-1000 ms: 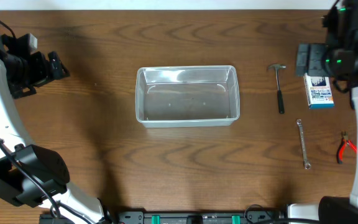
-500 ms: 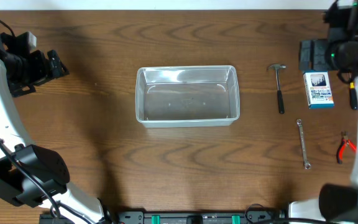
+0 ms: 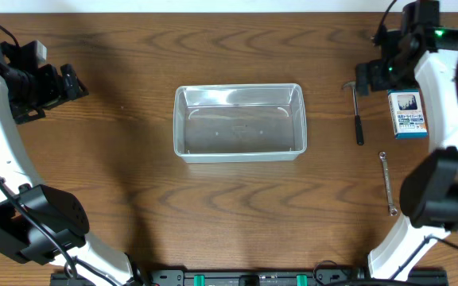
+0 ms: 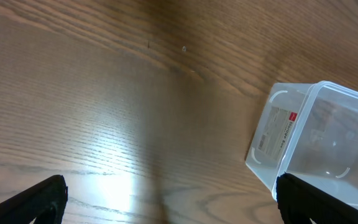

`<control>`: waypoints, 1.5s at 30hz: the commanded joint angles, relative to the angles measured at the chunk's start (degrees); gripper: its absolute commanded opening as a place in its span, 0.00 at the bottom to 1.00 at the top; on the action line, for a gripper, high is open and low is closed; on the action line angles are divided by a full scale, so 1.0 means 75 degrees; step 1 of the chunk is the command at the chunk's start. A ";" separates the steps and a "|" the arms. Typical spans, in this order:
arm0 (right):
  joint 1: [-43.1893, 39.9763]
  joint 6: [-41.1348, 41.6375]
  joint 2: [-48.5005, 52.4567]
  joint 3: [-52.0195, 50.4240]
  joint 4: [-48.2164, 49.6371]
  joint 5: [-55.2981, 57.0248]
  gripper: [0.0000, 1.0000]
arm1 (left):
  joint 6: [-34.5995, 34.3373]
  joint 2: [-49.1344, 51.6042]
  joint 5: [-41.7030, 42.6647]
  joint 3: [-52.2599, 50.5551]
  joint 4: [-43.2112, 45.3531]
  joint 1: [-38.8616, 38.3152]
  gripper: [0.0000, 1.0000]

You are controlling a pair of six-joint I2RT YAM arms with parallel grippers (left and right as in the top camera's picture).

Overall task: Pack container
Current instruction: 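Lift the right gripper away and move it over the claw hammer, then lower the open right gripper onto the hammer head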

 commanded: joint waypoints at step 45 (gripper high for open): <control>0.0073 0.1466 0.1314 0.0055 0.1087 0.0152 0.99 | 0.0044 0.0079 -0.0093 -0.0015 0.0006 -0.0006 0.98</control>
